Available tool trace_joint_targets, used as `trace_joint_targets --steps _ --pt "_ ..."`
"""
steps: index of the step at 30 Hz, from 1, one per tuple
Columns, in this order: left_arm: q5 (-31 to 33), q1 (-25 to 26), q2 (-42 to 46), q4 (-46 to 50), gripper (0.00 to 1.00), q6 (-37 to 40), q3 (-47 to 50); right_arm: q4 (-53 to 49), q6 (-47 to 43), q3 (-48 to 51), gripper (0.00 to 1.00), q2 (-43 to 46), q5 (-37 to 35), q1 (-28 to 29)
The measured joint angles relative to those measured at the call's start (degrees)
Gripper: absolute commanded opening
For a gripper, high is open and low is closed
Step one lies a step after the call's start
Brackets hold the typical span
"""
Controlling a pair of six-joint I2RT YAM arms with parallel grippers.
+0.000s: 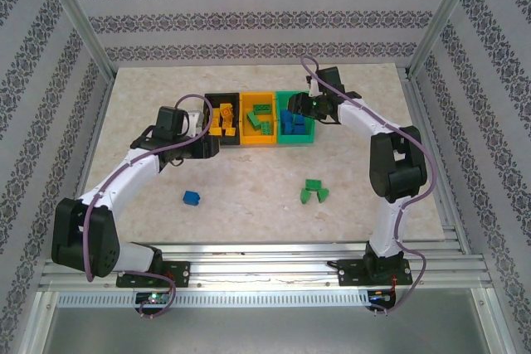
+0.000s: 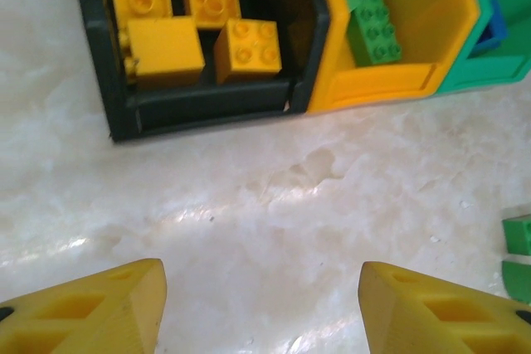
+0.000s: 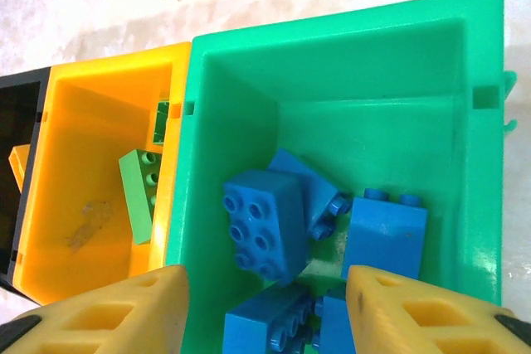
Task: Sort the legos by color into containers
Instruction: Place the lego in the container, then pick up the lego from the bottom-left of the table.
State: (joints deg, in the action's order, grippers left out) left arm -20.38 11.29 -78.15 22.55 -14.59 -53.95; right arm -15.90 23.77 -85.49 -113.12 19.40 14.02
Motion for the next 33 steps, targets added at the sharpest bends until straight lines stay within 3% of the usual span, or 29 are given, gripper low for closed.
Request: trace_joint_targets --steps 6,12,22,33 --pt "1.81 0.00 0.00 7.23 0.63 -0.52 0.00 -0.59 -1.75 3.82 0.53 2.67 -0.11 0.00" --pt "3.74 0.00 1.49 13.49 0.63 -2.08 0.00 -0.44 -3.80 12.39 0.52 11.39 -1.20 0.79" --pt "7.56 0.00 4.79 21.90 0.63 -5.44 0.48 3.52 -6.91 29.77 0.52 24.41 -9.22 6.56" --pt "7.13 0.00 0.42 22.58 0.64 -6.95 6.95 9.14 -7.50 34.69 0.52 25.68 -13.70 7.80"
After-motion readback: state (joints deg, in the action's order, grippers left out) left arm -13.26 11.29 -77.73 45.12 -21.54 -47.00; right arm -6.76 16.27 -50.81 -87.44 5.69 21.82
